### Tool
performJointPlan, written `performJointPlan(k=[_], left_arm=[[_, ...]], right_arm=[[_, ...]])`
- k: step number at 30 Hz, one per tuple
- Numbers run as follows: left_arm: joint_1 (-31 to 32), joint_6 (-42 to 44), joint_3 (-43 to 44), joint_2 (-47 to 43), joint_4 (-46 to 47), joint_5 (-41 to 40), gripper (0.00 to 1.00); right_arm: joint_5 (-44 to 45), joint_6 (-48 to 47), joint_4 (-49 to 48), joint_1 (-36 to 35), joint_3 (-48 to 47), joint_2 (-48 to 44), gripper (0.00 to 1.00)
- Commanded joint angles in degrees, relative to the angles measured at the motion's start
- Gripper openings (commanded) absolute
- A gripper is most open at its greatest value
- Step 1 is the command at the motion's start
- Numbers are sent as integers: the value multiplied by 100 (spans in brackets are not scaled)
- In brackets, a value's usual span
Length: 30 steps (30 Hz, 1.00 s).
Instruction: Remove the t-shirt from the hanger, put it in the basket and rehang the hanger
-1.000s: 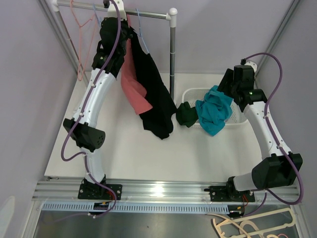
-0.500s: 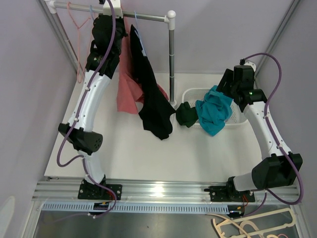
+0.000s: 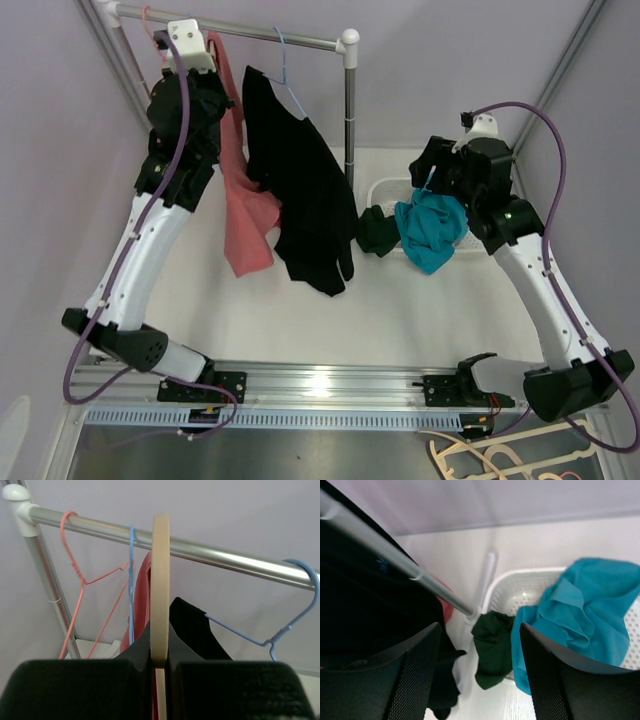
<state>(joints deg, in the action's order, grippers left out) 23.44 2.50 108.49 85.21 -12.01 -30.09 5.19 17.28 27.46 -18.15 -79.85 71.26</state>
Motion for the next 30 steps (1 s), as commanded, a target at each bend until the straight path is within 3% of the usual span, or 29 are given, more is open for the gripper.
performJointPlan(k=[1, 6, 9, 10, 11, 13, 14, 15, 17, 18, 20, 21, 23, 30], left_arm=[[134, -198, -459, -496, 856, -208, 1], [494, -206, -908, -830, 833, -585, 1], [977, -409, -900, -866, 630, -1707, 1], [1291, -295, -899, -813, 647, -2520, 1], [1442, -51, -926, -796, 1100, -3042, 1], [1881, 1579, -1346, -717, 2511, -4201, 1], [1988, 2326, -1826, -681, 4399, -4355, 1], [2085, 3752, -1962, -646, 5340, -4487, 1], [2287, 4956, -2155, -453, 6942, -4716, 1], [2314, 5954, -2148, -348, 8019, -4847, 1], [2332, 7030, -1869, 54, 9097, -5216, 1], [2332, 8306, -1762, 222, 10347, -5314, 1], [2332, 8644, -1594, 478, 10456, -5568, 1], [2455, 8380, -1822, 417, 10456, -5657, 1]], right_arm=[[-360, -321, -556, -153, 118, -375, 69], [-1361, -497, -979, -557, 479, -763, 65], [-1635, -751, -1207, -1285, 751, -1008, 66], [-1618, -891, -1417, -1496, 1013, -1096, 66], [-1618, -928, -1532, -1707, 1164, -1271, 66], [-1705, -937, -1909, -2130, 1471, -1430, 66], [-1880, -841, -2033, -2235, 1769, -1553, 66], [-1986, -779, -2322, -2411, 1928, -1589, 66], [-2057, -630, -2648, -2666, 2392, -1668, 66], [-2031, -620, -3041, -2972, 2543, -1729, 66], [-1821, -612, -3325, -3307, 2790, -1765, 66], [-1620, -629, -3614, -3613, 3000, -1774, 66], [-1495, -655, -3896, -3818, 3142, -1739, 66], [-1136, -910, -4696, -4302, 3213, -1212, 65]])
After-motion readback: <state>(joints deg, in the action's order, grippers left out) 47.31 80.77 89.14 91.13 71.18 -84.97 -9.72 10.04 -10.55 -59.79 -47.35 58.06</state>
